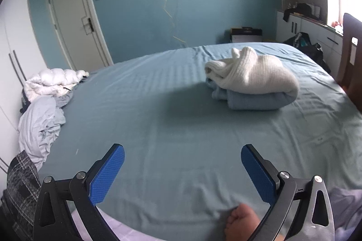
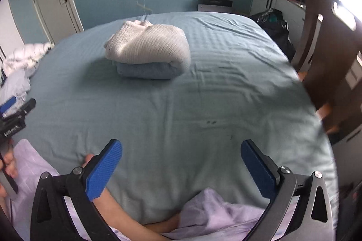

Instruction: Fold small clothes

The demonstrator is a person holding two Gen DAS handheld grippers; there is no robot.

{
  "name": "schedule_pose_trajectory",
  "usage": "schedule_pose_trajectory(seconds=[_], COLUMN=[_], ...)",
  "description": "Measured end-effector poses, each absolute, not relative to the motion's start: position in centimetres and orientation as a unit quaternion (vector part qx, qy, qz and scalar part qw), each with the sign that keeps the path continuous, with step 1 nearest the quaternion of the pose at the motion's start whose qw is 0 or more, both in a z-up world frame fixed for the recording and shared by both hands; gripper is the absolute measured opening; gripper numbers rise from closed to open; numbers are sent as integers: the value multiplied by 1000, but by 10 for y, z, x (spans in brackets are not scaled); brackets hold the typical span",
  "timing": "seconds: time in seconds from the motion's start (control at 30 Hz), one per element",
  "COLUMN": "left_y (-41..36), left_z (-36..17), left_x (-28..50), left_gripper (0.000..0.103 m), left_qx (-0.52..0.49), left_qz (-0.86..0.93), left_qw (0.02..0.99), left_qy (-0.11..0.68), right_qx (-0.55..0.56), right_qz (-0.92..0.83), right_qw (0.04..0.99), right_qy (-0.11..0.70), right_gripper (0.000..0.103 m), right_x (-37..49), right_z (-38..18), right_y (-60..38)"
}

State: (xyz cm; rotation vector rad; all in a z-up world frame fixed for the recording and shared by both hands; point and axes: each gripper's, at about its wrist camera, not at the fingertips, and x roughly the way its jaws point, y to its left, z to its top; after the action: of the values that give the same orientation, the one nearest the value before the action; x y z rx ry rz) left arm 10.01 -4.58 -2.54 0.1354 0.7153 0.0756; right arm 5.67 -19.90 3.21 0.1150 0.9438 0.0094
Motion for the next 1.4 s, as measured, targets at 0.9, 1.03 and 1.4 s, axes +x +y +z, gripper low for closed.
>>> schedule_pose_trajectory(seconds=[0.9,1.03,1.4], left_y=[-57,-64,-71], left_z=[-94,-96,-88], left_x=[190,190,183], left_gripper=[103,103,103], left_qx=[63,71,76], left_qz=[-14,-21,-25], left_qw=[936,935,942], left_qy=[345,347,326], right_qx=[-23,-29,36], right_qz=[-29,-18,-27], right_qw=[920,922,914], right_qy=[389,386,402], right_gripper=[102,102,102], right_x=[134,135,140], right_z=[-9,-9,-11], right_y=[-154,-149,-167])
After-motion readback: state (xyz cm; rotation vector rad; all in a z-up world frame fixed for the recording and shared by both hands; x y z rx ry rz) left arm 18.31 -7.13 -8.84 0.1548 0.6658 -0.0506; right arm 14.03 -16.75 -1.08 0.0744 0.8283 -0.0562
